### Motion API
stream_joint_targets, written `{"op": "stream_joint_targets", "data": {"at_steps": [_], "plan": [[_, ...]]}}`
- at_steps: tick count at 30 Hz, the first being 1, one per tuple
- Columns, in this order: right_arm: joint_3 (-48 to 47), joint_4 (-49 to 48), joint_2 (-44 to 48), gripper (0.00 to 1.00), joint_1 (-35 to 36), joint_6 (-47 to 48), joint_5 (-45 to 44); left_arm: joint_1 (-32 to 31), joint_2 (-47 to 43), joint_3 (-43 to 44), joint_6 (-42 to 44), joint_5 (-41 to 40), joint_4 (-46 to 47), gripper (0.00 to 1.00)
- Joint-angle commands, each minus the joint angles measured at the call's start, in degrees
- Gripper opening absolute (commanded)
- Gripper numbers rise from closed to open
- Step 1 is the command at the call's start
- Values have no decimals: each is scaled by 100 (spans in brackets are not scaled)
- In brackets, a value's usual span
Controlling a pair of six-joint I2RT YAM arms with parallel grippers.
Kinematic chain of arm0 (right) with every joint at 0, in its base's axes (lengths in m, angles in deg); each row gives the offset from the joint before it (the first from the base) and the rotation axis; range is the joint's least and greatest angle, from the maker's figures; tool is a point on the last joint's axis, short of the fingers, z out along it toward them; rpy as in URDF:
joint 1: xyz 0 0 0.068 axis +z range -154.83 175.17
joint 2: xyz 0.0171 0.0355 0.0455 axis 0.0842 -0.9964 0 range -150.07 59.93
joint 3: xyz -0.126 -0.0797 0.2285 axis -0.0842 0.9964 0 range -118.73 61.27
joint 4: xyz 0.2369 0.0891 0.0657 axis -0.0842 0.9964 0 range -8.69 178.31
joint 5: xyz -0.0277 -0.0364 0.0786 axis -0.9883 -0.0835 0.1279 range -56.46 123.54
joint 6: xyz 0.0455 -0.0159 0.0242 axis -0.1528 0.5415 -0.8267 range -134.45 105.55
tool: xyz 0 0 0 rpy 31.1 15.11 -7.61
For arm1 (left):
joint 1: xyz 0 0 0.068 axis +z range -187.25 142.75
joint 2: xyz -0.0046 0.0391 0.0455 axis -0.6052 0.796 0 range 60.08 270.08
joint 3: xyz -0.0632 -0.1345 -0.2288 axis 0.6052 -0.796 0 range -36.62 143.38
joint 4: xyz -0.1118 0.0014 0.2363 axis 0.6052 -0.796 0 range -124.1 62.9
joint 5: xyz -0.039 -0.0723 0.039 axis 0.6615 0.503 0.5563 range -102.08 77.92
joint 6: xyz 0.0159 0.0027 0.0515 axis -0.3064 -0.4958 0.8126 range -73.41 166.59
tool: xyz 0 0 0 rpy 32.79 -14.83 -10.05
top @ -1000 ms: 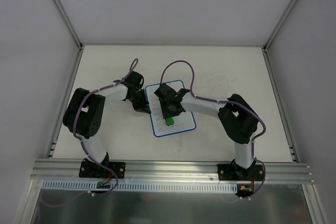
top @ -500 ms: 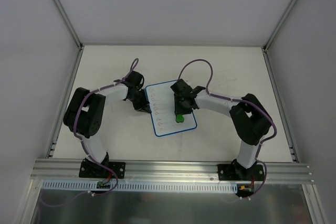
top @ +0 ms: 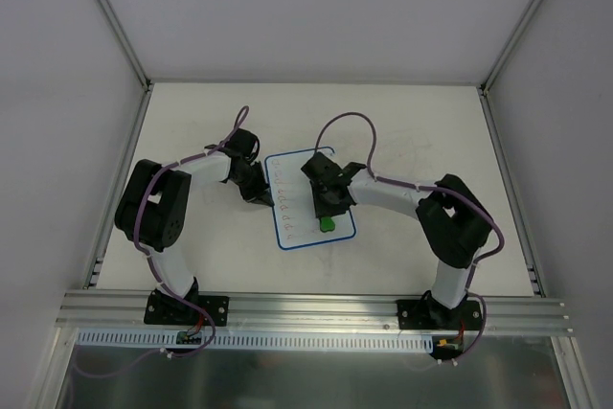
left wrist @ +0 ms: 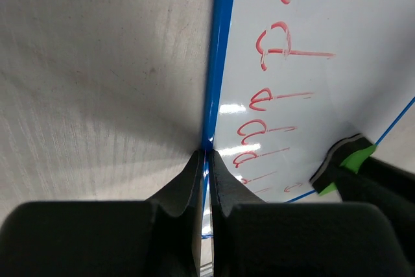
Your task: Erase the whiteboard
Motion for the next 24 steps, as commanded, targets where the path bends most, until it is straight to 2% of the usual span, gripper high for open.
{"op": "stream_joint_targets", "data": {"at_steps": [1, 8, 14, 17, 24], "plan": [[-271, 323, -414, 0, 555, 232, 668, 43, 97, -62, -33, -383, -184, 0], [-930, 305, -914, 0, 1065, 566, 776, 8, 132, -27, -85, -348, -192, 0], [-695, 296, -828, 0, 952, 453, 319, 8, 150, -27, -33, -383, -184, 0], [-143, 314, -520, 0, 601, 268, 179, 34, 150, -53, 11, -392, -192, 0], [967, 375, 166, 0, -857, -216, 178, 105, 123, -97, 73, -427, -184, 0]]}}
